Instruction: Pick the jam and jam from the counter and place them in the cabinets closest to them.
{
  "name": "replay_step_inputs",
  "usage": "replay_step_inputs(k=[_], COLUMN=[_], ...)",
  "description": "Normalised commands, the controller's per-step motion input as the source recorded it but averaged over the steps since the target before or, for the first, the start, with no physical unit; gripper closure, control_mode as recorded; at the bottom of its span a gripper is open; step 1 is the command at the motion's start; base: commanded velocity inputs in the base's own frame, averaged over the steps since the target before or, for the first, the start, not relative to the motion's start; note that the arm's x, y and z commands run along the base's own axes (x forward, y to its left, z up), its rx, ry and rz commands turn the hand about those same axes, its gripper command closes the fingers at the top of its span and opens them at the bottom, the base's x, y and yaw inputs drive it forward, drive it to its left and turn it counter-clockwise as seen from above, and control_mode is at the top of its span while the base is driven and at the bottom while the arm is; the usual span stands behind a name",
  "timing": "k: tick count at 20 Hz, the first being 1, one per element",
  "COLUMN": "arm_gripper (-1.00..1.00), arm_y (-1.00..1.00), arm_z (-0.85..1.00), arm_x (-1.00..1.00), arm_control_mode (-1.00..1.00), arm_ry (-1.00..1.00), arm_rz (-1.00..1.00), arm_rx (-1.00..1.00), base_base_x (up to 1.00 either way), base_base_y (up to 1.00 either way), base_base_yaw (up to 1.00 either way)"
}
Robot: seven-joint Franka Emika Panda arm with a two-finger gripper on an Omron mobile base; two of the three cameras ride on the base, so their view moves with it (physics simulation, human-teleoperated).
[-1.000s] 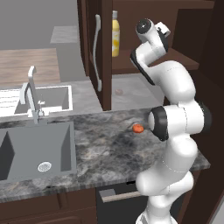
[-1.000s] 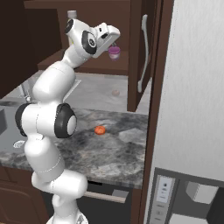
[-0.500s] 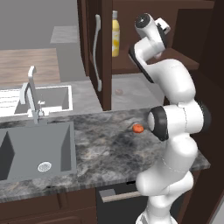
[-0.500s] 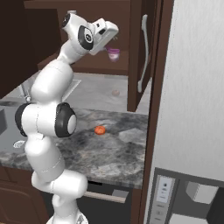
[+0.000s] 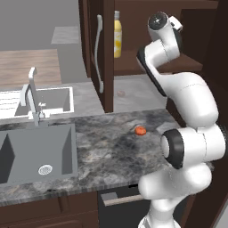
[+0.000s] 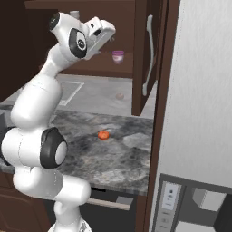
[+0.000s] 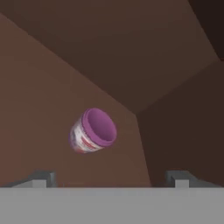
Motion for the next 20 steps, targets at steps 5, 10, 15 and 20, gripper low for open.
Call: replay_step_inputs(k=[5, 10, 15, 20], arm_gripper=[-1.00, -1.00, -1.00, -1.00], arm_y=[0.00, 0.00, 0.01, 0.08], arm_z=[-0.01, -0.09, -0.17, -0.20], arm_x=[-0.93, -0.97, -0.98, -0.96], arm_control_mode=[-1.00, -1.00, -1.00, -1.00], arm_ry=[-0.15, -0.18, -0.11, 0.00], arm_rz=[0.10, 0.07, 0.09, 0.14], arm_rx=[0.00, 0.00, -0.01, 0.00], base_base_x=[0.00, 0.00, 0.00, 0.00], base_base_y=[0.00, 0.00, 0.00, 0.00], base_base_yaw=[0.00, 0.00, 0.00, 0.00])
